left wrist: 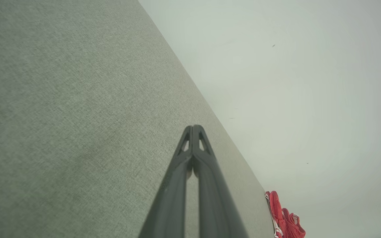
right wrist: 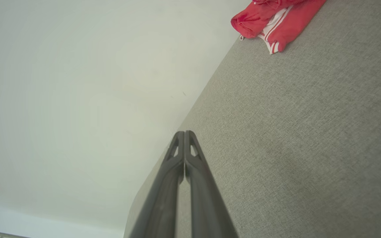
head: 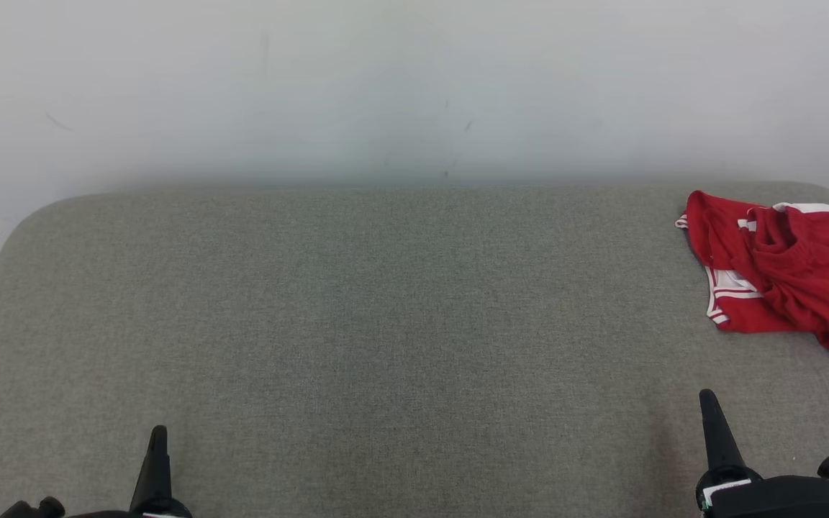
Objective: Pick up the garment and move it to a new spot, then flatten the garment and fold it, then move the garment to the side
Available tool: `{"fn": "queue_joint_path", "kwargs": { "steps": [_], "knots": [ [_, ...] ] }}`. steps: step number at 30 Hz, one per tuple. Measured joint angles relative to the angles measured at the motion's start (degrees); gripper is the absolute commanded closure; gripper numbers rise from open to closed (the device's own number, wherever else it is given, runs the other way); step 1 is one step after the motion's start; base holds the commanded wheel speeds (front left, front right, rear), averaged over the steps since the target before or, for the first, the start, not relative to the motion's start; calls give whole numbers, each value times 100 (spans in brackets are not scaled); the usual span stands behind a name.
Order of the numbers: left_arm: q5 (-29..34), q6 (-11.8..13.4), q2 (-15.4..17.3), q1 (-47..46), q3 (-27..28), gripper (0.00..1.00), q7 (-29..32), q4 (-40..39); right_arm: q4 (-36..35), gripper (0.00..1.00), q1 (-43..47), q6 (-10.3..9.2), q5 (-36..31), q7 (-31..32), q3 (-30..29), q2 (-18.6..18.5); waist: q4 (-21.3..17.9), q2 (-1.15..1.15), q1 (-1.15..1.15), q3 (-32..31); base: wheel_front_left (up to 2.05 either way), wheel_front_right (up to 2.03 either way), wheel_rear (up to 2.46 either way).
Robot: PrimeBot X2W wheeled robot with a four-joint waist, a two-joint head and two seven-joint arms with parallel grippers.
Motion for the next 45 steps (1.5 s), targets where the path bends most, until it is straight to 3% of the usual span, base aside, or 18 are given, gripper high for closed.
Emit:
{"fn": "queue_joint_path", "kwargs": {
  "steps": [45],
  "knots": [
    [-2306, -108, -83, -310, 194, 100, 597, 92, 222, 100, -410, 0, 2237, 553, -258, 0, -77, 0, 0, 43, 0, 0, 0]
  ]
}}
